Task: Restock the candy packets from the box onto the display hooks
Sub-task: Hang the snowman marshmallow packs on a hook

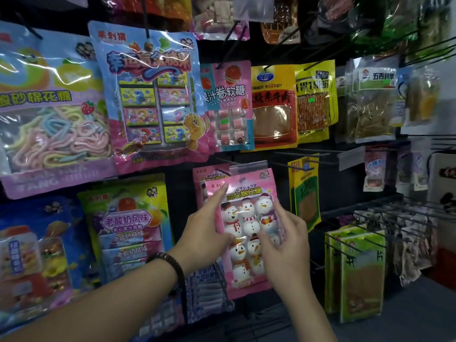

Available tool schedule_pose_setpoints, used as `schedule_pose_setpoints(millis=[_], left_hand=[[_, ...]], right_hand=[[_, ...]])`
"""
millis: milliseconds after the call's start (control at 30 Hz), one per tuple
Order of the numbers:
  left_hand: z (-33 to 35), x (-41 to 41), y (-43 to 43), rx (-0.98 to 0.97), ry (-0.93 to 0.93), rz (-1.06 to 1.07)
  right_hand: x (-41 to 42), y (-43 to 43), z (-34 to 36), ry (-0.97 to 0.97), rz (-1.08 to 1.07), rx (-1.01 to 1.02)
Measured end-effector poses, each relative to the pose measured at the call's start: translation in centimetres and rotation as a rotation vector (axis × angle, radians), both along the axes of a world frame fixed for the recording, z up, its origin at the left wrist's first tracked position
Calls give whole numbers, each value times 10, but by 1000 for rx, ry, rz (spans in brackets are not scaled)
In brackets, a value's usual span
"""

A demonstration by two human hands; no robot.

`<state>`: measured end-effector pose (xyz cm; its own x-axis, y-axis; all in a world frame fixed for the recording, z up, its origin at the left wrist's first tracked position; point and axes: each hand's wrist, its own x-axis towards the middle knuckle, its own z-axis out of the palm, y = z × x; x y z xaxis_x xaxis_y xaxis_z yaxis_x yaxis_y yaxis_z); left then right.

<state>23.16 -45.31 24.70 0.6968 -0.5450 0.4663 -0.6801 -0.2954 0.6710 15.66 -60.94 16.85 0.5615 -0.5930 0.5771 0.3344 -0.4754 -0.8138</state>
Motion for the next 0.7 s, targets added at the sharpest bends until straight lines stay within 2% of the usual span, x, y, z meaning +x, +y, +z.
schedule_pose_setpoints(millis=[400, 700], left_hand=[[6, 60, -17, 104, -8, 160], [-11, 19, 25, 253, -91, 109]], right_hand=[[16, 27, -12, 195, 102, -111], [8, 60, -10, 285, 109, -203]])
